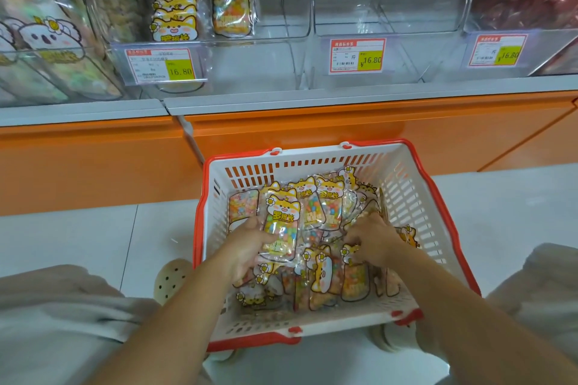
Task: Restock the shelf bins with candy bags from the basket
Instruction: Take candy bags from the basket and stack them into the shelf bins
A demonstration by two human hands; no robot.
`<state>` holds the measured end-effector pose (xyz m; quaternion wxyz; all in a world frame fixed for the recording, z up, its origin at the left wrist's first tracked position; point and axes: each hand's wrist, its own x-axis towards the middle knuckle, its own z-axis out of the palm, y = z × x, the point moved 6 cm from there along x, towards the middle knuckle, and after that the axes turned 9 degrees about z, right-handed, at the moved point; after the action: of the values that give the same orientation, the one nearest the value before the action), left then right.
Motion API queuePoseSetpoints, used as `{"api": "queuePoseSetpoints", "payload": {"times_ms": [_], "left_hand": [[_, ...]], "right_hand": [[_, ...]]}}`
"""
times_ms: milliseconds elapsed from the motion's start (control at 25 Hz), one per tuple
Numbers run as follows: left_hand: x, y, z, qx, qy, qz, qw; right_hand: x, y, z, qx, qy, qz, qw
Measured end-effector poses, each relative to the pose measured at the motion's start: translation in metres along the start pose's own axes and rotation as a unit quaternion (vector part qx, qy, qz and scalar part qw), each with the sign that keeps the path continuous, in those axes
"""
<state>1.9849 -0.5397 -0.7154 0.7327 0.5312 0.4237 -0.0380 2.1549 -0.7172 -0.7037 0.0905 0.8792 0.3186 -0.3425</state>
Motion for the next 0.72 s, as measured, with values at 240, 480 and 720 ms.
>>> {"api": "queuePoseSetpoints", "payload": {"times_ms": [240,480,720], "left_hand": [[0.001,0.005,0.006,0.017,0.011,0.004,1.0],[-0.016,0.014,0.038,-0.077,-0.122,-0.035,0.989],[-0.014,0.011,0.026,-0.083,-0.055,0.017,0.995]], "right_hand": [[-0.023,-0.006,-0.045,0.469,-0.031,-0.022,0.883],[-0.027,-0.023,-0.059,0.5,-0.035,-0.033,0.865],[-0.033,-0.038,-0.056,0.514,-0.04,-0.018,0.857]]}}
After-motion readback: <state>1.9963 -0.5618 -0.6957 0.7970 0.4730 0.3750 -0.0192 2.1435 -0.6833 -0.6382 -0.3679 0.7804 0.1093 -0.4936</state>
